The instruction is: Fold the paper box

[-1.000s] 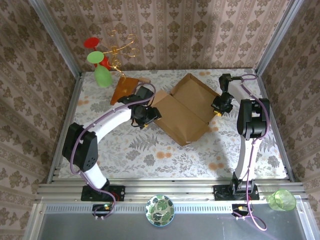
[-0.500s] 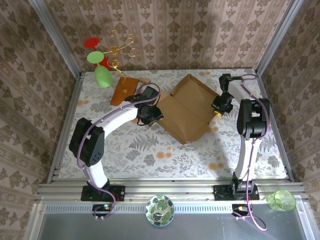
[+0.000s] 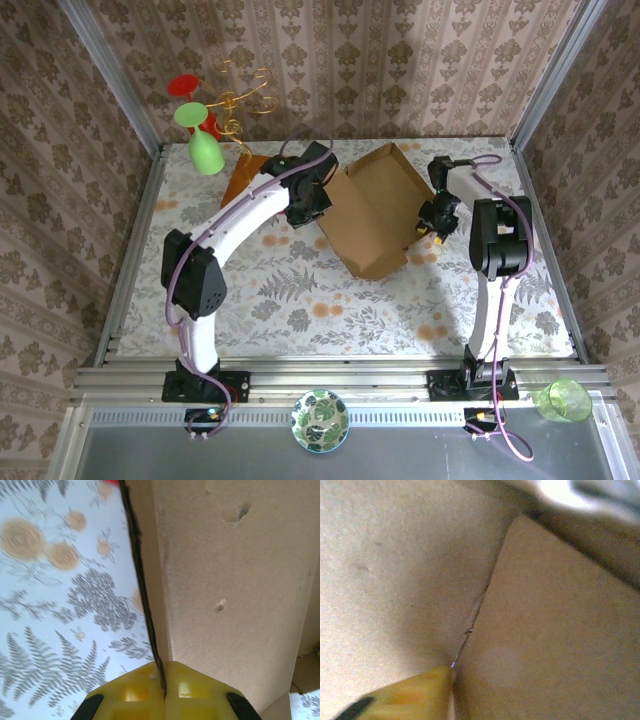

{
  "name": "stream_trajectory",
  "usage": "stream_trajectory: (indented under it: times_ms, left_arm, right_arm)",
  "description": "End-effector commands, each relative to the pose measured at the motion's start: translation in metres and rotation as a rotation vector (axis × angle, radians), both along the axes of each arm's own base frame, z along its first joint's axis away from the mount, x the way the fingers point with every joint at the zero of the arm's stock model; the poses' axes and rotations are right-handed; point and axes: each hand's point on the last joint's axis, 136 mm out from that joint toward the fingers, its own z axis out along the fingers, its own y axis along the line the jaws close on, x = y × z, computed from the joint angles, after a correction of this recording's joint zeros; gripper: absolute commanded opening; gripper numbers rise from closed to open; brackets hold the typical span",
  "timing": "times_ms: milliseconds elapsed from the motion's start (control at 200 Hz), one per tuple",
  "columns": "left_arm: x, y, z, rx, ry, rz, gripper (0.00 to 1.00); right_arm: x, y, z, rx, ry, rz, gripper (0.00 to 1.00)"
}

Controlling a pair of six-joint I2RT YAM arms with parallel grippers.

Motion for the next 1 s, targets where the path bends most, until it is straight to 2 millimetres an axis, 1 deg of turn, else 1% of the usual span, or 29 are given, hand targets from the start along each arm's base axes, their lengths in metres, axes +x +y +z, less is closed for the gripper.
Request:
stream_trajectory:
  times_ms: [0, 100, 195, 215, 275, 370, 430, 495, 580, 660, 745, 815, 885, 955, 995]
  left_arm:
    - [-0.003, 0.038, 0.009, 0.23, 0.003, -0.061, 0.0]
    - [0.003, 0.042, 0.021, 0.294, -0.014, -0.143, 0.0]
    - [0.006, 0.044, 0.025, 0.35, -0.008, -0.238, 0.0]
    - [0.007, 0.043, 0.025, 0.359, -0.006, -0.263, 0.0]
    - [0.008, 0.046, 0.025, 0.395, 0.014, -0.31, 0.0]
    - [0.01, 0.046, 0.024, 0.43, 0.036, -0.391, 0.0]
    - [0.014, 0.048, 0.027, 0.458, 0.028, -0.428, 0.0]
    - [0.021, 0.051, 0.035, 0.505, 0.0, -0.457, 0.0]
    - [0.031, 0.054, 0.047, 0.564, -0.039, -0.498, 0.0]
    - [0.041, 0.056, 0.056, 0.62, -0.074, -0.532, 0.0]
    - [0.052, 0.053, 0.065, 0.684, -0.119, -0.591, 0.0]
    - [0.062, 0.049, 0.076, 0.741, -0.18, -0.634, 0.0]
    - [0.07, 0.049, 0.085, 0.762, -0.22, -0.627, 0.0]
    - [0.074, 0.046, 0.092, 0.777, -0.252, -0.637, 0.0]
    - [0.074, 0.044, 0.096, 0.781, -0.265, -0.645, 0.0]
  right_arm:
    - [-0.005, 0.011, 0.027, -0.002, -0.04, 0.033, 0.51]
    - [-0.007, 0.025, 0.046, 0.038, -0.079, 0.045, 0.6]
    - [-0.011, 0.039, 0.068, 0.076, -0.119, 0.064, 0.67]
    - [-0.012, 0.043, 0.073, 0.091, -0.128, 0.068, 0.78]
    - [-0.015, 0.056, 0.085, 0.13, -0.147, 0.09, 0.85]
    - [-0.021, 0.078, 0.104, 0.195, -0.183, 0.135, 0.88]
    - [-0.024, 0.087, 0.115, 0.229, -0.212, 0.15, 0.88]
    - [-0.026, 0.096, 0.126, 0.276, -0.245, 0.164, 0.85]
    - [-0.025, 0.108, 0.147, 0.353, -0.313, 0.182, 0.8]
    - [-0.02, 0.122, 0.169, 0.438, -0.397, 0.223, 0.68]
    - [-0.01, 0.131, 0.192, 0.487, -0.511, 0.294, 0.61]
    - [-0.001, 0.131, 0.205, 0.488, -0.597, 0.34, 0.53]
    - [0.012, 0.131, 0.216, 0.478, -0.687, 0.382, 0.44]
    - [0.026, 0.128, 0.226, 0.461, -0.77, 0.394, 0.39]
    - [0.035, 0.125, 0.232, 0.47, -0.801, 0.363, 0.39]
